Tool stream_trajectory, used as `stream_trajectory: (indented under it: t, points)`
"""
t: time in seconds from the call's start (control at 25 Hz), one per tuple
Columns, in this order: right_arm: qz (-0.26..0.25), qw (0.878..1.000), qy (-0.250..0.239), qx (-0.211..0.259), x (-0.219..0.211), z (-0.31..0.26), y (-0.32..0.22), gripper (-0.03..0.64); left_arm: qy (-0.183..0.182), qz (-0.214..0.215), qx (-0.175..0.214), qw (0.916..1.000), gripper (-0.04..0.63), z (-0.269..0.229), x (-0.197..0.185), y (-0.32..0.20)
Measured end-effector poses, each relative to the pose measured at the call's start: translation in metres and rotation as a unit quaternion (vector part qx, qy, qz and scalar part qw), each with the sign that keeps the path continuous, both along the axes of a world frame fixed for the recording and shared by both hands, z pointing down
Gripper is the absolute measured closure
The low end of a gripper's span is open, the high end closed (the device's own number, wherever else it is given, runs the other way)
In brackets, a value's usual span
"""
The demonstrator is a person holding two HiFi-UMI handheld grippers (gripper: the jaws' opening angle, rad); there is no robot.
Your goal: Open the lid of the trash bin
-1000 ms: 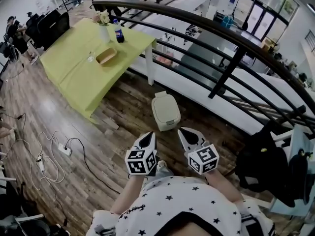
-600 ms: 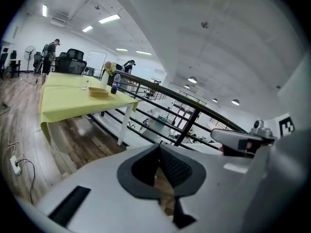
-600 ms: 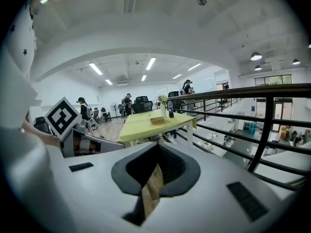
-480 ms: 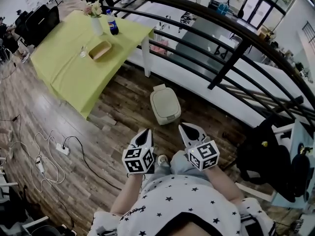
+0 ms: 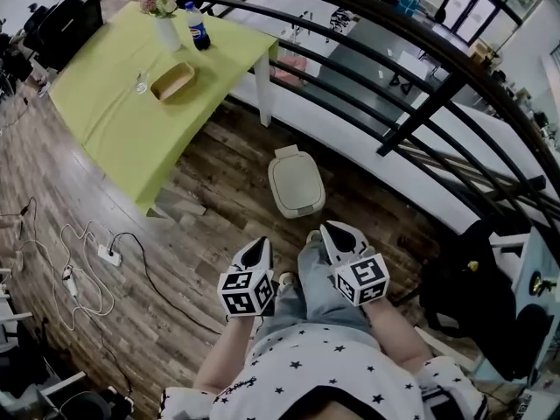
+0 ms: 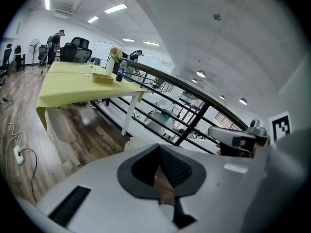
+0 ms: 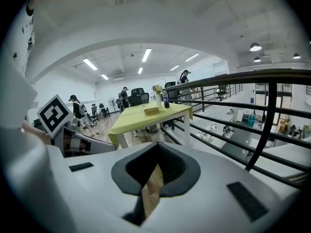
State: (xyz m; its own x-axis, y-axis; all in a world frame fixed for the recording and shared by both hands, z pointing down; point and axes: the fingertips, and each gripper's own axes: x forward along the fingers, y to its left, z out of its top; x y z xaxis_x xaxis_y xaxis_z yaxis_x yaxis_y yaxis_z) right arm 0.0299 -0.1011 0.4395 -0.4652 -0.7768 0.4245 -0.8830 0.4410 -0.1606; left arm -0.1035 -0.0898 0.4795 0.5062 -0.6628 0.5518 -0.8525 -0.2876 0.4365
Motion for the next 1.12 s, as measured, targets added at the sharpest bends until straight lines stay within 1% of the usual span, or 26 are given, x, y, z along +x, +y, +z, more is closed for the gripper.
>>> stream_trajectory:
  t: [0.2,0.48,0.84,1.12]
  points:
    - [-0.008,1.000,0.001,-0.014,0.005,0.025,-0.032,0.624,-0.007,0.005,-0.021,0.9997,0.588,0.024,0.012,-0.020]
    - [-0.024,0.998,0.005,-0.051,0.010,0.078,-0.066,0.624,-0.009,0.001,-0.054,0.9985,0.588,0.063,0.027,-0.050]
    - [-0.040,0.995,0.013,-0.095,0.009,0.150,-0.090,0.623,-0.010,-0.009,-0.078,0.9968,0.588,0.097,0.037,-0.069]
    - [-0.060,0.990,0.047,-0.120,0.014,0.213,-0.097,0.623,-0.008,-0.017,-0.096,0.9952,0.588,0.124,0.040,-0.081]
